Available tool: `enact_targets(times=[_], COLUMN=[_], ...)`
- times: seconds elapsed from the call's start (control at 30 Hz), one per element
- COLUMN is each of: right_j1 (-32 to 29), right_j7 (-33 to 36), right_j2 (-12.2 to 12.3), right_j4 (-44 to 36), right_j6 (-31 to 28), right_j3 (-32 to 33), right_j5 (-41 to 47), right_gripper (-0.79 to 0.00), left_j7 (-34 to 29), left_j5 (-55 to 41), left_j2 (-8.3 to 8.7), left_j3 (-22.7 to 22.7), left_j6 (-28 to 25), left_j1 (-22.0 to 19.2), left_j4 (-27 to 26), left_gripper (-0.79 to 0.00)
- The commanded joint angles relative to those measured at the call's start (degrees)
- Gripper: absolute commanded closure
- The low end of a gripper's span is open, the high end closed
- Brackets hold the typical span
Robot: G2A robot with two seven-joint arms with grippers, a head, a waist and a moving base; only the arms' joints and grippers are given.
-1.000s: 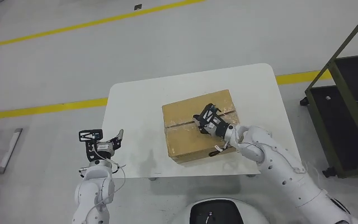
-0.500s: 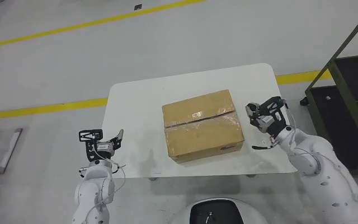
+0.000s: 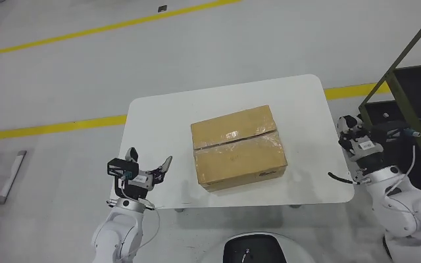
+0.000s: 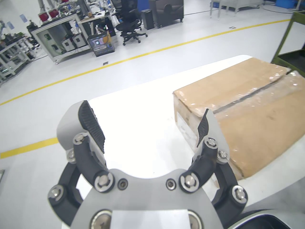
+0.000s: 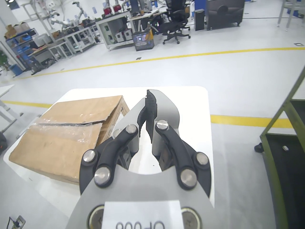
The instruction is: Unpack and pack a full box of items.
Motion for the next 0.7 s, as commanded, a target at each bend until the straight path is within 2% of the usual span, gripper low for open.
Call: enact_targets(times=[0.0, 0.33, 0.47, 0.67], right_j1=[-1.2, -1.7, -4.2, -7.7], right_j7=[0.2, 0.8, -0.9, -4.3], right_j2=[-0.2, -0.2, -0.2, -0.7], right_j4=[-1.5, -2.3, -4.1, -7.6], right_j6=[2.7, 3.5, 7.1, 13.1], right_j3=[-0.3, -0.4, -1.3, -6.3], right_j5=[1.0, -0.4, -9.9, -19.2], right_gripper=[0.000, 0.000, 0.000, 0.000], left_j7=[0.2, -0.6, -0.6, -0.6], left_j5=[0.5, -0.5, -0.5, -0.5], left_j2=[0.04, -0.03, -0.03, -0.03], left_j3=[0.0, 0.3, 0.3, 0.3], left_j6=[-0.4, 0.2, 0.2, 0.2], left_j1=[1.0, 1.7, 1.7, 1.7], left_j4=[-0.7, -1.7, -1.7, -1.7], left_gripper=[-0.785, -0.785, -0.785, -0.785])
